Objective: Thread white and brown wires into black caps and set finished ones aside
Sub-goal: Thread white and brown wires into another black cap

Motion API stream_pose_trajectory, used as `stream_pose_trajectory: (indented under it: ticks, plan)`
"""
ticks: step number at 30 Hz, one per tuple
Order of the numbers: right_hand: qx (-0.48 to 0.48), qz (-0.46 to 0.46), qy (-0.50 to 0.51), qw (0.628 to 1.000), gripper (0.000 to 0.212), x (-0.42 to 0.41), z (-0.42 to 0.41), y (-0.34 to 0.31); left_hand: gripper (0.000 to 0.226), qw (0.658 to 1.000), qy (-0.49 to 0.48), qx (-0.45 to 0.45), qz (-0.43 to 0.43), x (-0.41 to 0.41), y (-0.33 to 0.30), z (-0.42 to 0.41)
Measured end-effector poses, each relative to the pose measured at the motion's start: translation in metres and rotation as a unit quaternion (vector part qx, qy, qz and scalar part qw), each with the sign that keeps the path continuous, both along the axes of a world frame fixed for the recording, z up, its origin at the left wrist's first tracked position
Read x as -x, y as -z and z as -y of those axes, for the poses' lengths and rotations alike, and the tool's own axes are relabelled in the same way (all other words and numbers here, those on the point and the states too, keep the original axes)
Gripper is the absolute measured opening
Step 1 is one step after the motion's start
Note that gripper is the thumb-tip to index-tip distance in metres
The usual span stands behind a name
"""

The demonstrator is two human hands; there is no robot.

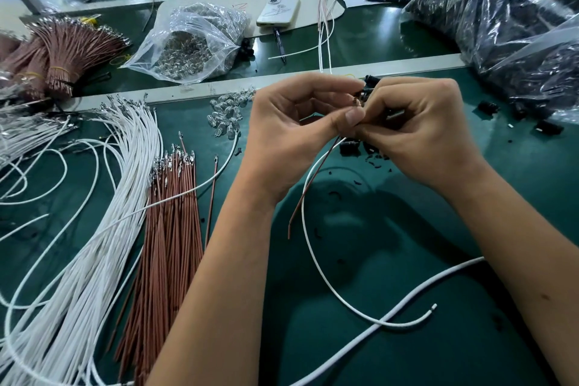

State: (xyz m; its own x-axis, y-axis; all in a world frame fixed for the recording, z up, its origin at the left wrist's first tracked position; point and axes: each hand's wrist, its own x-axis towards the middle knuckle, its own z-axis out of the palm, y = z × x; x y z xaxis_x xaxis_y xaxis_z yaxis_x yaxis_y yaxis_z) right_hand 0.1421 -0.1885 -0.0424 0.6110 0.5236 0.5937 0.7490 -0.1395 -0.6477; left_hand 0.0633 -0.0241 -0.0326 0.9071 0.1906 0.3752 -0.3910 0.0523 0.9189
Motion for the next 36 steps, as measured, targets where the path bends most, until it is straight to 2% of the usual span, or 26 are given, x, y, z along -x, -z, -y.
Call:
stream_pose_trajectory:
  ticks: [13,24,31,36]
  plan:
    - [0.018,0.04,0.012,0.999,0.025,0.0007,-0.001,-0.0009,0.014,1.0,-0.011,-0.014,-0.013,-0.0003,0.0003,0.0006]
    - [0.034,0.042,0.022,0.998,0.021,0.0028,-0.0007,-0.0036,0.018,0.999,-0.007,-0.037,-0.014,0.0014,0.0006,-0.0002]
    - [0.015,0.029,0.015,0.999,0.025,0.0004,-0.0017,-0.0003,0.015,1.0,0.001,-0.013,-0.004,0.0002,0.0013,-0.0002]
    - [-0.008,-0.017,0.011,1.0,0.026,-0.0018,-0.0023,0.0051,0.019,1.0,-0.013,0.017,-0.003,-0.0005,0.002,0.0004]
